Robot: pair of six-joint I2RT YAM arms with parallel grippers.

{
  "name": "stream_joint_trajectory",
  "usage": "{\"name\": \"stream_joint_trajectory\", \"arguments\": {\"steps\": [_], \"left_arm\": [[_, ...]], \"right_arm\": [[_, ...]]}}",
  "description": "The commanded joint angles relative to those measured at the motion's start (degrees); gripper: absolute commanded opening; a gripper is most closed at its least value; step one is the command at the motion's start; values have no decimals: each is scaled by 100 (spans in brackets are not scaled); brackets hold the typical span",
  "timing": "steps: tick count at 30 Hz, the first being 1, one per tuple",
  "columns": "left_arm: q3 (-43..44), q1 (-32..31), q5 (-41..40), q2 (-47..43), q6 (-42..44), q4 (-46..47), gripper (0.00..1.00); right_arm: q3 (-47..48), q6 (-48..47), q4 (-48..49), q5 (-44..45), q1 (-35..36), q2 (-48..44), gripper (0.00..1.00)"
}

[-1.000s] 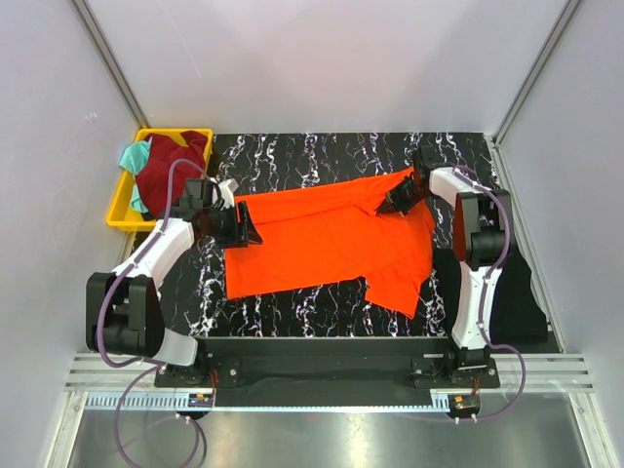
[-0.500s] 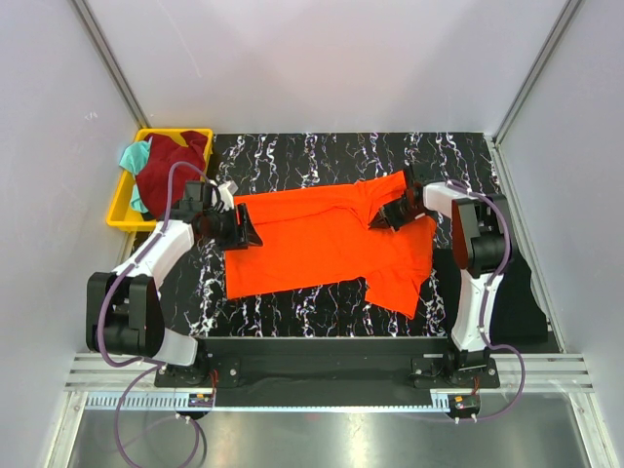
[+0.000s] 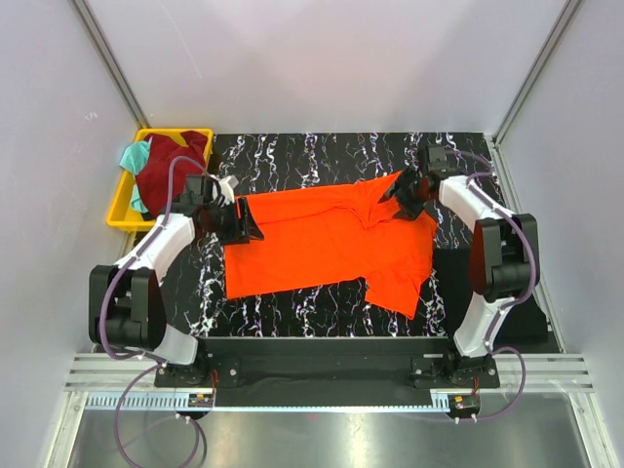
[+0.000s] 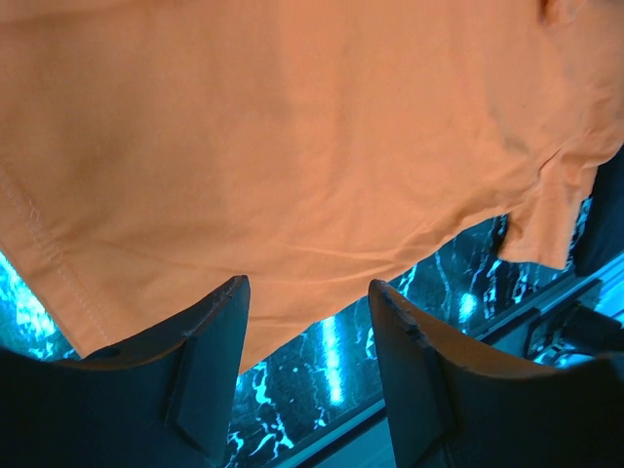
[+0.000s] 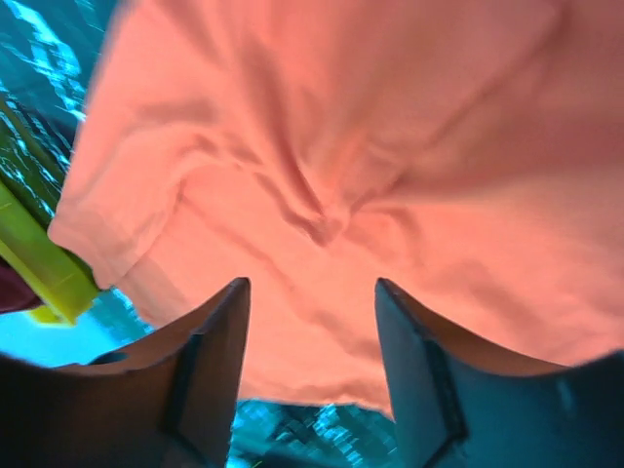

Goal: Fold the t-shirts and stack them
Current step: Fold the tshirt

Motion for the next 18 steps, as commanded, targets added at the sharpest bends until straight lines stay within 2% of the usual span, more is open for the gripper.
{"name": "stream_joint_trajectory", "arguments": {"steps": [1,6,11,14,18], "left_arm": [[565,38,248,185,-142,106,57],[935,38,107,712,-124,-61,64],[1322,38,90,1222,-229,-61,64],[1839,38,-112,1600,-352,-44,63],[2445,82,-279,2189,-720,9,61]], "right_arm": [[618,-1429,-127,733,-283,-216,66],[1373,-2247,-92,690,-592,539,72],[1902,-2756,242,751,-654,1313,75],[2472,-3369,286,874,-671,1735,80],[3350,-3864,217,611,-741,2350,82]]}}
